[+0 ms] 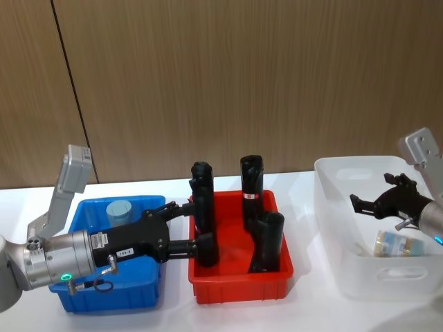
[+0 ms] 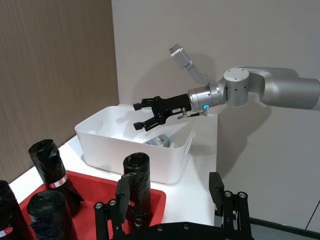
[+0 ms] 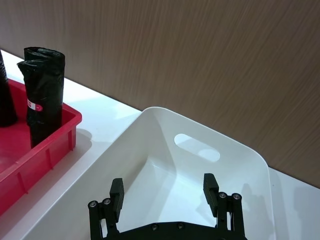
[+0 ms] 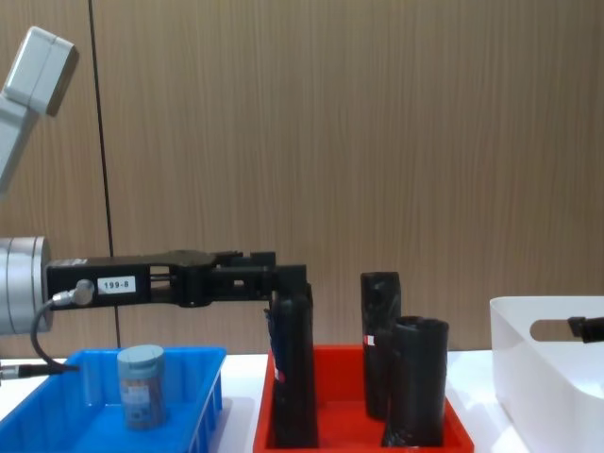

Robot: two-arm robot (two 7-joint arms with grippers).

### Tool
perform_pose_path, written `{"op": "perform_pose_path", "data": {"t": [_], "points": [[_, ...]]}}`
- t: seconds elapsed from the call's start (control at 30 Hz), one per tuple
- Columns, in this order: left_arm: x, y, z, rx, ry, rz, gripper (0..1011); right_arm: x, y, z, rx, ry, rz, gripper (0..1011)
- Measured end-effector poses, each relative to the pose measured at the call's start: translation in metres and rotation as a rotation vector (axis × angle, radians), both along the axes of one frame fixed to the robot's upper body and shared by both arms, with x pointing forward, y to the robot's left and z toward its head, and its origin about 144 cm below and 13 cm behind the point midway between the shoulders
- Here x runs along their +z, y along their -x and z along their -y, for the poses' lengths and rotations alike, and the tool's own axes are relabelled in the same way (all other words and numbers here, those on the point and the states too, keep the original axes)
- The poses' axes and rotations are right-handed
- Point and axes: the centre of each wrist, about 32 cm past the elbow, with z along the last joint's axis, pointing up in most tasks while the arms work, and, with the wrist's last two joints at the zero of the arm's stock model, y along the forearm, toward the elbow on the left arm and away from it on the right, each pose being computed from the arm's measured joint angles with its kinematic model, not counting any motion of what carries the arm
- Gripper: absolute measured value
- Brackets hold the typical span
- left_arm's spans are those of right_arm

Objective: Pick the cotton swabs from the blue box and place them into the white box.

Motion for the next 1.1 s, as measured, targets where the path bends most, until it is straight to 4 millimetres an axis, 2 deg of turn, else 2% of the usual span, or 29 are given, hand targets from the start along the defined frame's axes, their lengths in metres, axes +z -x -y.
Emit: {"op": "perform_pose_path", "data": {"t": [0.4, 1.1], "points": [[-0.001, 0.006, 0.010, 0.064, -0.031, 0.018, 1004, -0.004, 0.015, -0.013, 0.006, -0.030, 0.042, 1002], [-0.005, 0.028, 0.039, 0.258, -0.107, 0.087, 1004, -0.011, 0.071, -0.053, 0.015, -0.153, 0.162, 1002]]}}
